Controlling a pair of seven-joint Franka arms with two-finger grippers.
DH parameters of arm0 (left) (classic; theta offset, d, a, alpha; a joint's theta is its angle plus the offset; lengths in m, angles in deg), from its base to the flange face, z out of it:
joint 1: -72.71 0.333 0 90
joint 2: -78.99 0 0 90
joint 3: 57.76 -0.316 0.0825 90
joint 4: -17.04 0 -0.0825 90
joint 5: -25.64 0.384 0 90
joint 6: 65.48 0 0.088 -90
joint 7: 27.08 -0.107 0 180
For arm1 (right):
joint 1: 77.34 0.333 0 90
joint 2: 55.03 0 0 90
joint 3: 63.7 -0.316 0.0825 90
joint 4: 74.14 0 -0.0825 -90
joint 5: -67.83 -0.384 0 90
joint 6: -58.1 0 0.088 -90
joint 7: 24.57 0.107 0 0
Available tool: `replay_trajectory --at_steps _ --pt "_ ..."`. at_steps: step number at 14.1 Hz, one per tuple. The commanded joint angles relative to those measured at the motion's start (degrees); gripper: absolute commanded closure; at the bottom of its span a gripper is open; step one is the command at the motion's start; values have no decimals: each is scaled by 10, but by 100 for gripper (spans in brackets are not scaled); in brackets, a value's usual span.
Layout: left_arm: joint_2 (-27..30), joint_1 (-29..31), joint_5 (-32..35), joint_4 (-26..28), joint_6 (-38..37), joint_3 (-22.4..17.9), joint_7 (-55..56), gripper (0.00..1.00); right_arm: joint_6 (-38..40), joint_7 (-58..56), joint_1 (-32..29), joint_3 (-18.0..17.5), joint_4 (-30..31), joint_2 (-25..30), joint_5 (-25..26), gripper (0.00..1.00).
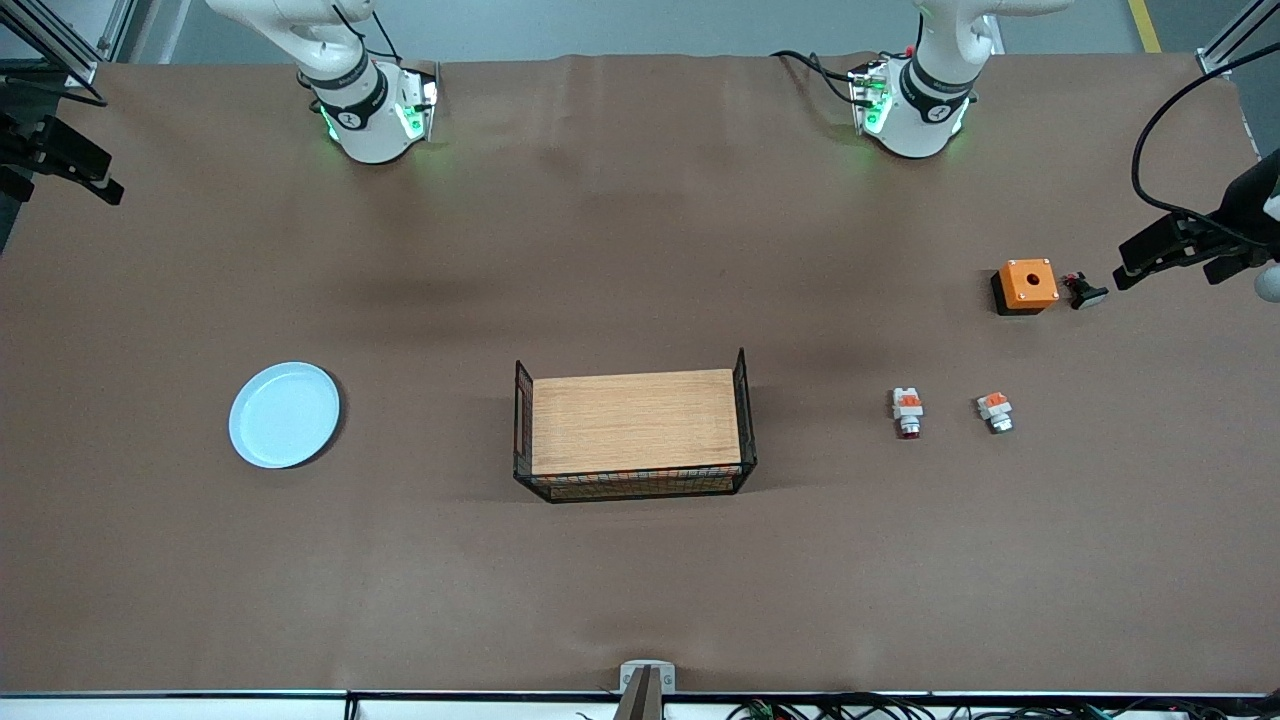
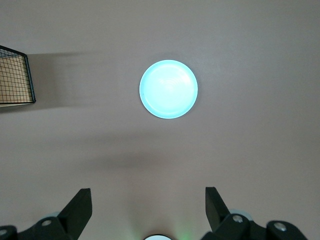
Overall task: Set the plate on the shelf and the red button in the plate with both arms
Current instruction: 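Move the left gripper down toward the red push-button switch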
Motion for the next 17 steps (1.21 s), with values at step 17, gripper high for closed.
replay_trajectory --at_steps 17 --pt "-61 -8 -34 -1 -16 5 59 0 0 -4 3 0 -1 6 3 0"
